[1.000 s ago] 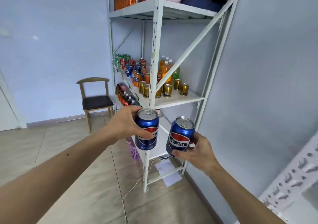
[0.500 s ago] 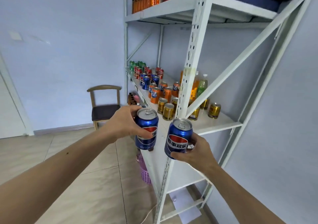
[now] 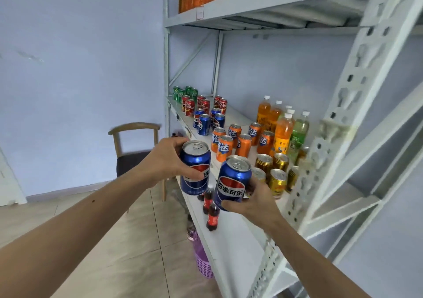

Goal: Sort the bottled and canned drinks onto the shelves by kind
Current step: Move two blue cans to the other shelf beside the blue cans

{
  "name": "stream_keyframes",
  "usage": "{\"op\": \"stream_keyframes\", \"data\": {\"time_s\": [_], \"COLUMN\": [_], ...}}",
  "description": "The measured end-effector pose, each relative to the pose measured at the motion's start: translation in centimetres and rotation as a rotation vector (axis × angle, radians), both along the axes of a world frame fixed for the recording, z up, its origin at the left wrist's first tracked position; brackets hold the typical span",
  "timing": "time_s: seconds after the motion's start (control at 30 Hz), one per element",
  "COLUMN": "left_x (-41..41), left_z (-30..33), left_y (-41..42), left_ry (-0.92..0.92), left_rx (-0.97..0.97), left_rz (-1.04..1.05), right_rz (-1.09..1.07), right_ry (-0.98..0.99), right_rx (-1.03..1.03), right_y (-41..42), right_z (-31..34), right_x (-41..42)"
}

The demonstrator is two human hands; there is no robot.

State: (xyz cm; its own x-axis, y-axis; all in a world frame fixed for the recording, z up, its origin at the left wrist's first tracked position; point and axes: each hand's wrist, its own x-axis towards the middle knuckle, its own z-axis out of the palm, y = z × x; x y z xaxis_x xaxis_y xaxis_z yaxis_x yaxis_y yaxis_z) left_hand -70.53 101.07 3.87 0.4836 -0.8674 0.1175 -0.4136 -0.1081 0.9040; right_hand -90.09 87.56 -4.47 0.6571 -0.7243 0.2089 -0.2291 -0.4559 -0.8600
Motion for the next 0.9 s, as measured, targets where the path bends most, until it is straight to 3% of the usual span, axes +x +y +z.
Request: {"op": "stream_keyframes", "data": {"time_s": [0.33,0.9], "left_x": [18.8,35.1], "left_z": [1.3,2.6], "left_y": [-8.4,-33.0], "left_ry": [-0.053,-0.035], "left_rx": [0.023,-0.04], "left_rz": [-0.126,-0.323], "right_rz": [-0.169,-0.31], "right_ry": [0.009,-0.051], "right_rx": [0.054,-0.069], "right_y": [-5.7,-25.5], "right_z": [1.7,5.0], "right_x": [15.8,29.1]}}
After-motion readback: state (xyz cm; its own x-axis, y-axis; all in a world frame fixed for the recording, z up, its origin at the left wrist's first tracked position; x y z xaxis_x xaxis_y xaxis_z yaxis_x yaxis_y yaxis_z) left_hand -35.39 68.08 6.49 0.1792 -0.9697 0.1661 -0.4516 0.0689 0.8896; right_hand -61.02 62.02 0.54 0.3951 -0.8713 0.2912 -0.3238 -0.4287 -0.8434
